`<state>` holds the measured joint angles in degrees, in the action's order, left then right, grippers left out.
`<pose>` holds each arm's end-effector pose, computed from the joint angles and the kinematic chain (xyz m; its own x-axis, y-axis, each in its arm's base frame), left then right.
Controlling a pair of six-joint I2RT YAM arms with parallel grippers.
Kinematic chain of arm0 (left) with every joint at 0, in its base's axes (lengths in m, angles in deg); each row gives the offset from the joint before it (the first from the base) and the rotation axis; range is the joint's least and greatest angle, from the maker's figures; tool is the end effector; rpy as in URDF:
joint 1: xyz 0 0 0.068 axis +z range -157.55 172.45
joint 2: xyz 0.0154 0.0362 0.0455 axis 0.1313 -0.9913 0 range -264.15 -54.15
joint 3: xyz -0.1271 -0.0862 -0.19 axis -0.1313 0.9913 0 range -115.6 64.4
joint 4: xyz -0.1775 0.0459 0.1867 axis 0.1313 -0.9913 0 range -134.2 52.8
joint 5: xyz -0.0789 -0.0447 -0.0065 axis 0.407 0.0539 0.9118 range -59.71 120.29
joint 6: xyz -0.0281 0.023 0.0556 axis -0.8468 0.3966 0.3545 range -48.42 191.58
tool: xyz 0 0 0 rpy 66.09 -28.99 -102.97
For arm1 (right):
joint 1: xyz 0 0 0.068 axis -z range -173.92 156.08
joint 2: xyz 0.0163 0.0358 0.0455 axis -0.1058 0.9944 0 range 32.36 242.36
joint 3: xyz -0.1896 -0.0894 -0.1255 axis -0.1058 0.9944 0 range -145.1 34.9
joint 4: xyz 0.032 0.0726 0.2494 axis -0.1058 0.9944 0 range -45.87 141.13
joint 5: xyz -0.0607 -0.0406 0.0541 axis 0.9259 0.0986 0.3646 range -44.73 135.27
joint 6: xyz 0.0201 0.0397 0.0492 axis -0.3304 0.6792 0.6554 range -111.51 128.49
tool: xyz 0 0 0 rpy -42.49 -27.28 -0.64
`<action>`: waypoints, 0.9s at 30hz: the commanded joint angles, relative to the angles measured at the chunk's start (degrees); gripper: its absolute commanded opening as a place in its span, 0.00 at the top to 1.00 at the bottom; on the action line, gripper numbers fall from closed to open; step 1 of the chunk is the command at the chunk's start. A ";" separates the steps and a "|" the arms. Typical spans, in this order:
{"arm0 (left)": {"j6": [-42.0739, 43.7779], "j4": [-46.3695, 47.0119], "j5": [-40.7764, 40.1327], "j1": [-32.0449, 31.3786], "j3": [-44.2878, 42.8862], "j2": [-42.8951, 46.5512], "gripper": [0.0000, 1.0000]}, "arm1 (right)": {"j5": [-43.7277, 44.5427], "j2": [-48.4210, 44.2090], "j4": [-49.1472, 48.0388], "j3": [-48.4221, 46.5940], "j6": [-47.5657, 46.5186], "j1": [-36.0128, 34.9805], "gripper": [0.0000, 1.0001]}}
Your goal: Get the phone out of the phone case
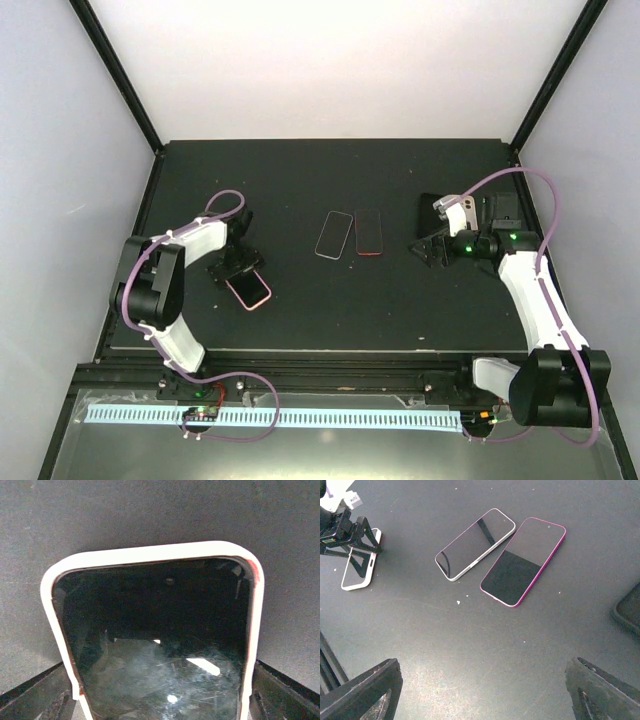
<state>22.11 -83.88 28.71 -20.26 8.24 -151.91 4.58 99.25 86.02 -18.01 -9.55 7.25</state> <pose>0.2722 -0.0600 0.1013 -0.8003 -0.5982 -0.0406 -0.5986 0.8011 -0.0050 0.2450 0.0291 0.2338 -0.6785 -0.2209 -0.7006 -0.5892 0.7333 0.3393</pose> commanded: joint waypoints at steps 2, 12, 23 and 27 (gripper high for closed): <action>0.61 0.91 1.22 0.34 -0.65 -2.59 0.15 | -1.49 0.61 0.65 -0.95 -1.18 0.04 0.11; 3.48 -1.31 -0.84 -5.51 -3.76 7.18 0.32 | -1.82 2.55 1.38 -1.49 -1.67 0.04 0.14; -2.48 11.59 0.72 -23.86 -7.65 19.99 0.33 | -6.04 3.83 4.47 -4.76 -2.23 -3.96 0.25; -5.50 17.50 -4.42 -30.96 -8.24 22.51 0.33 | -0.89 4.66 5.02 -7.86 1.60 -12.60 0.28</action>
<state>20.71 -75.29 28.58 -45.96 2.89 -132.70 2.04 103.56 89.78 -22.14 -10.47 1.23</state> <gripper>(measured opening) 0.819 0.728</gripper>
